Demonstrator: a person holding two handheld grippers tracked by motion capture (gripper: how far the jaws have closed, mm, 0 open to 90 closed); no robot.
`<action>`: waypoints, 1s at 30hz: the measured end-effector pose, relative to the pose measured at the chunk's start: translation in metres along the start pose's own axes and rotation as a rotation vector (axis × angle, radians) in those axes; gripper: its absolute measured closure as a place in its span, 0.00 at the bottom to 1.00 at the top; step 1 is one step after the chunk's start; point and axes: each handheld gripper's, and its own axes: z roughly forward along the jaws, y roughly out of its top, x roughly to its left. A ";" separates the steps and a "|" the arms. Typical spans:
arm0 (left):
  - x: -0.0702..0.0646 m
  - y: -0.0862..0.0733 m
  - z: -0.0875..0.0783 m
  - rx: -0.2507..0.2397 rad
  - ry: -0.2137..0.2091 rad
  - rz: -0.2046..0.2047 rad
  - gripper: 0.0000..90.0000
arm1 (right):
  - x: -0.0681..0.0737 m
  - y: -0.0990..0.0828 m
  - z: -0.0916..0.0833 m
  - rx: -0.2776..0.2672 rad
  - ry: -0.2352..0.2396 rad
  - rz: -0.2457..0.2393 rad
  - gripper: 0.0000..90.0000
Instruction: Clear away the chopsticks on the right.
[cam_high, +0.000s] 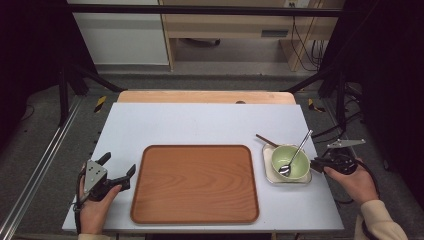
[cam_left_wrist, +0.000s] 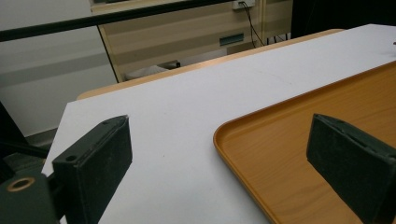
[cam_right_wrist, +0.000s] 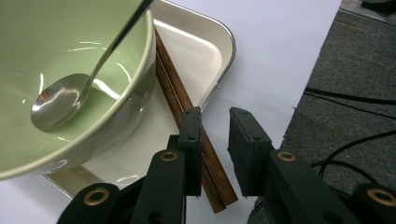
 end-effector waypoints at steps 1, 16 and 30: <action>0.000 0.000 0.000 0.000 0.000 0.000 0.07 | 0.000 0.000 0.000 0.000 0.000 0.000 0.83; -0.004 0.001 0.001 0.006 -0.006 0.020 0.07 | -0.003 0.001 0.004 0.003 0.014 0.013 0.83; -0.002 0.000 0.001 0.003 -0.012 0.010 0.07 | -0.005 -0.002 0.009 0.015 0.042 0.026 0.83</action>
